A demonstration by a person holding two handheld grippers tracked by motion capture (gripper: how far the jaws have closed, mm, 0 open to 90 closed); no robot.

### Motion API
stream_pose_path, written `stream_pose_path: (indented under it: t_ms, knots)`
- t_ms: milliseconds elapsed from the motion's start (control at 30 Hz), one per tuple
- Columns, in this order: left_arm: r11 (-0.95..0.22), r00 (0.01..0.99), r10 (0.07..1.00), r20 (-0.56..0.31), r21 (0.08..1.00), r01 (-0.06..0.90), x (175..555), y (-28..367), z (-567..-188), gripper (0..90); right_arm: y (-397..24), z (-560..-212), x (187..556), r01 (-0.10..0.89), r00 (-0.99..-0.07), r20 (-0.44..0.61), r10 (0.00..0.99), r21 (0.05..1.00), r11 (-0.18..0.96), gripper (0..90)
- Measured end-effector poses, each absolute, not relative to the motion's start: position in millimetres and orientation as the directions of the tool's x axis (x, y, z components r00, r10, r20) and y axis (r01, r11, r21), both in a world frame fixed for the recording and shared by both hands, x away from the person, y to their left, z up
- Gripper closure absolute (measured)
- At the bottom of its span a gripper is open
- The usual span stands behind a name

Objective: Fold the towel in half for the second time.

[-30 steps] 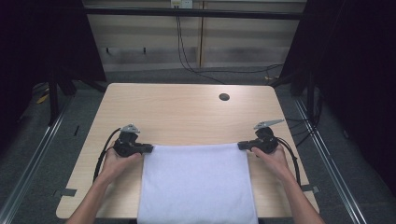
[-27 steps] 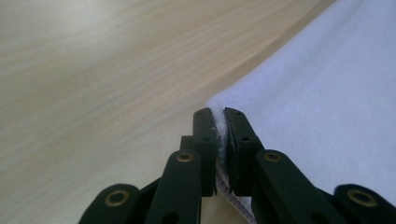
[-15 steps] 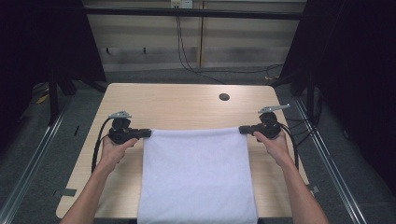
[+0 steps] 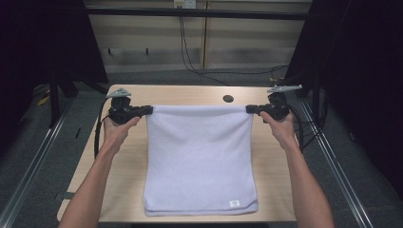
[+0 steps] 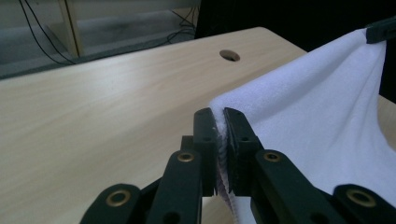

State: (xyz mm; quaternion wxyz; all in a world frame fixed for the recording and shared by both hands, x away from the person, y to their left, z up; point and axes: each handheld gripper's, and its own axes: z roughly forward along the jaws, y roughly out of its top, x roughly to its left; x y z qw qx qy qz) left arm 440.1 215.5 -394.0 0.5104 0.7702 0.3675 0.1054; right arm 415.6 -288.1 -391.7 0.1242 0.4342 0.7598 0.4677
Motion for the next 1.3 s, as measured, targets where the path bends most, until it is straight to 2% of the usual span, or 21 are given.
stream_pose_path:
  t_ms: [100,167,300,433,667,833,900,1067,1300]
  knots:
    - [-0.194,0.713,0.666,-0.220,0.872,0.450,437,214,-386,84.4,-291,-381,416,0.528,-0.585,0.213,0.782,0.833,0.168,87.0]
    - [-0.227,0.721,0.667,-0.186,0.872,0.434,430,212,-385,84.5,-292,-376,413,0.505,-0.594,0.211,0.776,0.849,0.156,87.0]
    - [-0.211,0.739,0.643,-0.201,0.881,0.424,415,218,-389,84.4,-292,-377,398,0.477,-0.621,0.178,0.764,0.858,0.188,87.1]
    - [-0.263,0.764,0.623,-0.165,0.877,0.403,394,219,-388,84.4,-295,-381,375,0.451,-0.643,0.175,0.746,0.873,0.184,87.1]
    - [-0.235,0.781,0.604,-0.159,0.901,0.364,361,228,-376,84.7,-295,-374,332,0.423,-0.689,0.170,0.705,0.884,0.200,87.1]
    - [-0.247,0.794,0.588,-0.155,0.900,0.359,339,232,-378,84.8,-293,-364,303,0.418,-0.713,0.140,0.687,0.871,0.258,87.1]
    - [-0.240,0.796,0.584,-0.162,0.902,0.359,329,234,-383,84.8,-290,-369,292,0.430,-0.723,0.132,0.679,0.854,0.293,87.1]
    - [-0.215,0.782,0.593,-0.194,0.897,0.386,309,240,-405,84.7,-290,-395,269,0.458,-0.728,0.192,0.659,0.851,0.258,87.1]
    - [-0.258,0.793,0.566,-0.228,0.864,0.432,277,242,-433,84.7,-285,-421,237,0.506,-0.727,0.216,0.652,0.811,0.294,86.9]
